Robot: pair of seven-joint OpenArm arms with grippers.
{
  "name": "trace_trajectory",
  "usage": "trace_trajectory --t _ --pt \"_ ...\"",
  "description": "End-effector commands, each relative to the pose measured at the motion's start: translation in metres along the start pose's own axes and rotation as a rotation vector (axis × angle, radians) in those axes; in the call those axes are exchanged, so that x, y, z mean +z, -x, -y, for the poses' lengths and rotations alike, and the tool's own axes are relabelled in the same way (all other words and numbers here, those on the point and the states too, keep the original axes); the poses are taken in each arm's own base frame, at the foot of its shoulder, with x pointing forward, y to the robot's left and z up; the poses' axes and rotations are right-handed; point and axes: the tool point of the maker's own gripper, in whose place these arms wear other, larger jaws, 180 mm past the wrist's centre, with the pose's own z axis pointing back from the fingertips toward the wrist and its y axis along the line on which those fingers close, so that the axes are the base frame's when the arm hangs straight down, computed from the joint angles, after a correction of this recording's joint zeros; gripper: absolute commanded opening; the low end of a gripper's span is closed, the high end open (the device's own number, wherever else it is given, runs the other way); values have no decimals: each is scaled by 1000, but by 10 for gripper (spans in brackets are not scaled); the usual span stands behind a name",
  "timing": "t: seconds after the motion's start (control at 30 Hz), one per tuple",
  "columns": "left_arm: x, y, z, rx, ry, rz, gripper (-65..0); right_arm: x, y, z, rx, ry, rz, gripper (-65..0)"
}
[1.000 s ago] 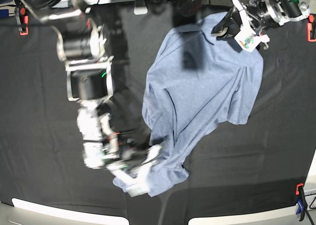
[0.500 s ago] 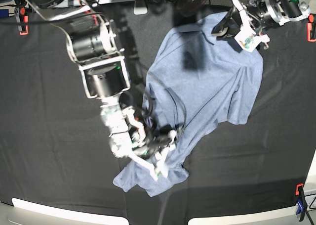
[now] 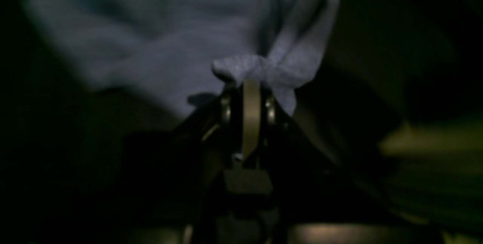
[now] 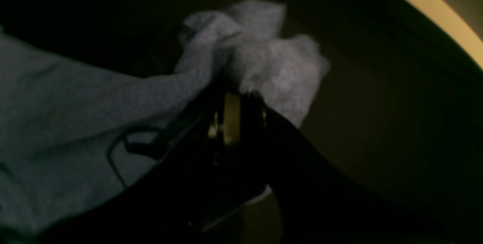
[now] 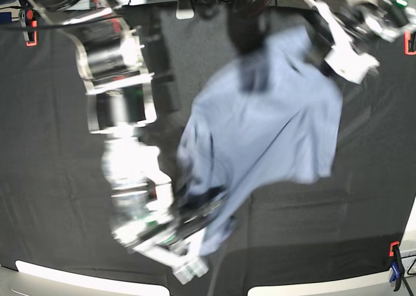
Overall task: Layout the t-shirt on the table in an organized manner, then fold the t-shirt properly
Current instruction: 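Lift the shirt with both grippers and stretch it between them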
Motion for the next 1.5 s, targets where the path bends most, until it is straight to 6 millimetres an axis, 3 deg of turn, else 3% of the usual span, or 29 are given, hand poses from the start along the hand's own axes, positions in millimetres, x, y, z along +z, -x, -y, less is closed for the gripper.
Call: trace_trajectory --t 0.0,0.13,0.27,0.43,0.63,0.73,0.93,1.03,1.13,1.23,1.47 --pt "7 -17 -5 1 -14 66 -650 8 -10 11 6 25 25 -650" --pt "24 -27 -31 18 -103 112 -650 8 20 17 9 42 -47 -650" --pt "46 -32 -59 1 -211 124 -650 18 27 17 23 64 -31 -650" --pt "86 -40 -106 14 -422 147 -650 25 38 2 23 48 -13 -650" --pt "105 -37 -115 76 -477 164 -650 20 76 -19 5 3 -78 -650" --pt "105 -32 -113 107 -488 175 -650 19 74 -26 -7 -34 -41 -650" --pt "103 -21 -108 144 -491 156 -650 19 61 -30 -9 -64 27 -387" --pt "102 -17 -108 153 -490 139 -650 23 46 -17 -42 -37 121 -365" --pt "102 -16 -109 156 -491 137 -650 30 34 17 -127 28 225 -365" --pt "102 -16 -108 158 -489 142 -650 24 46 51 -234 72 200 -365" --pt "102 -16 -108 158 -489 141 -650 -16 74 87 -417 22 77 -365"
